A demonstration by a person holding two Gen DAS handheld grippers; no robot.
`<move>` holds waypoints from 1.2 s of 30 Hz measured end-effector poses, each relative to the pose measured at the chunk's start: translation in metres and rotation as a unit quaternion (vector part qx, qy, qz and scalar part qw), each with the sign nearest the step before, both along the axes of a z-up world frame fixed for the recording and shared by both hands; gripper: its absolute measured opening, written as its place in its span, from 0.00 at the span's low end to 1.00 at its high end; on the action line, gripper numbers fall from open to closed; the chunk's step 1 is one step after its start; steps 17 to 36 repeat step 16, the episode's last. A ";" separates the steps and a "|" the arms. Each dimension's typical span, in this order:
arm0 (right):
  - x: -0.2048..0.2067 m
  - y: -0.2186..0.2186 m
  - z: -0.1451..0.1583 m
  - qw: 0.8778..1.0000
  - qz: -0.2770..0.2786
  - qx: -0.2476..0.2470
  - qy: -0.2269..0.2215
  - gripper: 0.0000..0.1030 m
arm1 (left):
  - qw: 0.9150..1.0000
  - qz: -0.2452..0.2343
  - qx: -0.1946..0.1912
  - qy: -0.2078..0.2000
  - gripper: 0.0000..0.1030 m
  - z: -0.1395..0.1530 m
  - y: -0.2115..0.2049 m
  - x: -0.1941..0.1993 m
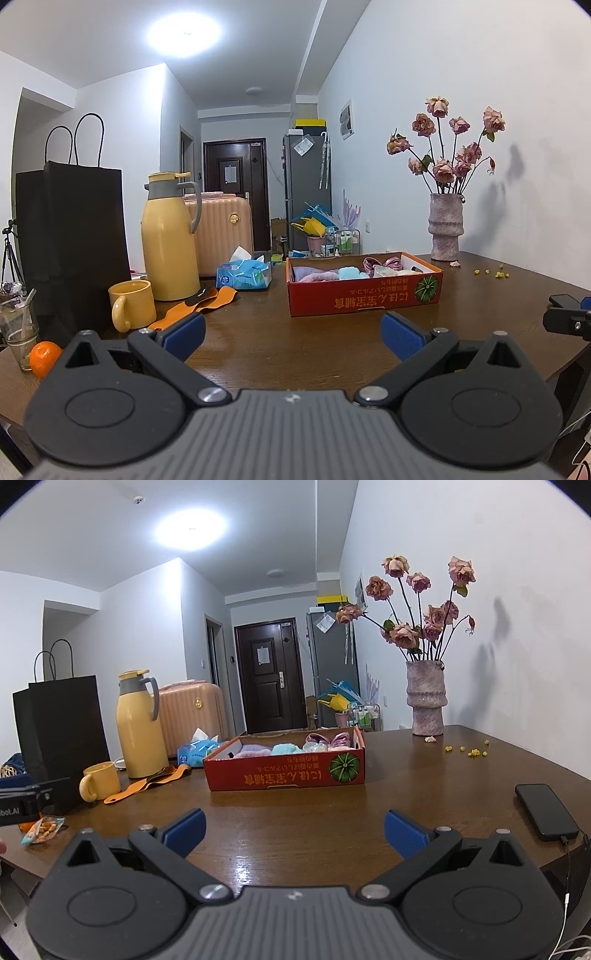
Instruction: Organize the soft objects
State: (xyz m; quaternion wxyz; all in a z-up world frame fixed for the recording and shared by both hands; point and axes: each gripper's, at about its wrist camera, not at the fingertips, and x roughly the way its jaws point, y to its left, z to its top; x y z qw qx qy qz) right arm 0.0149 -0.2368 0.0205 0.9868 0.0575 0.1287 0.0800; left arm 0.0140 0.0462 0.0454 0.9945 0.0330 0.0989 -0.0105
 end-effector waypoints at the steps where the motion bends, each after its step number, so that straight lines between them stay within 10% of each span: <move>1: 0.000 0.000 0.000 1.000 0.000 0.000 -0.001 1.00 | 1.000 0.001 0.000 0.000 1.00 0.000 0.000 0.000; 36: 0.000 0.001 -0.002 1.000 0.000 -0.002 0.001 1.00 | 1.000 0.002 0.004 -0.020 1.00 0.001 -0.002 -0.007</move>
